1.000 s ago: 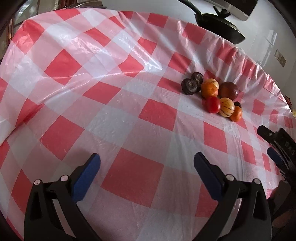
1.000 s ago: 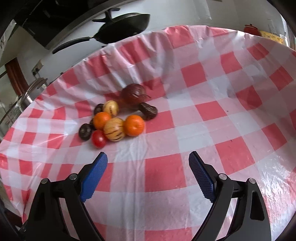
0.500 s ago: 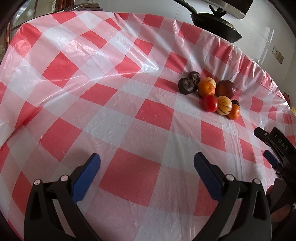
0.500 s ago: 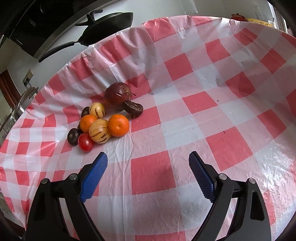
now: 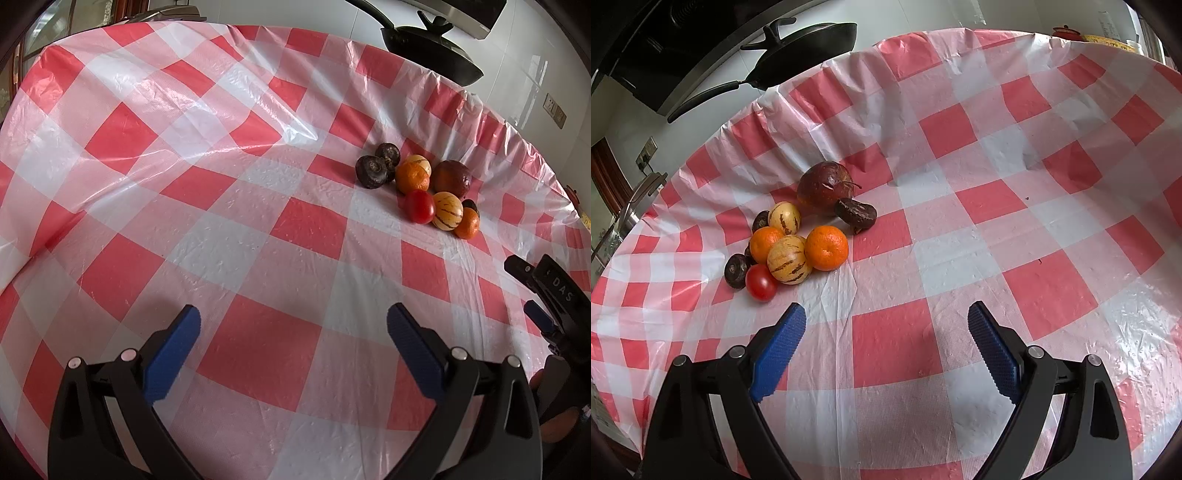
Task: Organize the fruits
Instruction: 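Return both open tools to the table above the remaining fruits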
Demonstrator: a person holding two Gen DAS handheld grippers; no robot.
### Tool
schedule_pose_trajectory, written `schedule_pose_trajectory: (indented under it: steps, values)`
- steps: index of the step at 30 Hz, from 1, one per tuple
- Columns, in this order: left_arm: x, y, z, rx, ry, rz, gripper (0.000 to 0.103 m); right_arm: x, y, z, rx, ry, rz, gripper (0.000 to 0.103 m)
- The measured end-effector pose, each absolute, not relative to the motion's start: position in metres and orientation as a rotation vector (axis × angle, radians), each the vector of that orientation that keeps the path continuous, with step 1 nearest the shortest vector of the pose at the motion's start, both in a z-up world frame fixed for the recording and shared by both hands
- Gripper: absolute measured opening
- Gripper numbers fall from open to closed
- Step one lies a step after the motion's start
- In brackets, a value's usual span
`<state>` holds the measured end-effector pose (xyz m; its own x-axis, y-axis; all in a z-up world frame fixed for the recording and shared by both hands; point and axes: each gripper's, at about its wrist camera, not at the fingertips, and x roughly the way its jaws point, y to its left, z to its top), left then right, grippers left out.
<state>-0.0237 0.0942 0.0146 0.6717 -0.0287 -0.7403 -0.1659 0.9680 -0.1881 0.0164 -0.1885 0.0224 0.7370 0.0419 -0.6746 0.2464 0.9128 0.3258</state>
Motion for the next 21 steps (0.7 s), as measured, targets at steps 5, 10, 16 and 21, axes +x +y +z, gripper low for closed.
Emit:
schedule_pose_trajectory:
  steps: [5, 10, 16, 21]
  values:
    - [-0.0236, 0.0943, 0.0142, -0.249, 0.833, 0.079, 0.101, 0.0166, -0.1879, 0.0219, 0.418, 0.741, -0.116, 0.087]
    - [-0.0238, 0.0944, 0.0144, -0.253, 0.830, 0.076, 0.101, 0.0167, -0.1887, 0.0225, 0.417, 0.740, -0.114, 0.087]
    - [-0.0244, 0.0946, 0.0165, -0.264, 0.822, 0.066, 0.101, 0.0162, -0.1906, 0.0200, 0.439, 0.748, -0.074, 0.087]
    - [-0.0266, 0.0966, 0.0171, -0.278, 0.809, 0.046, 0.101, 0.0210, -0.1908, 0.0172, 0.455, 0.782, -0.018, 0.087]
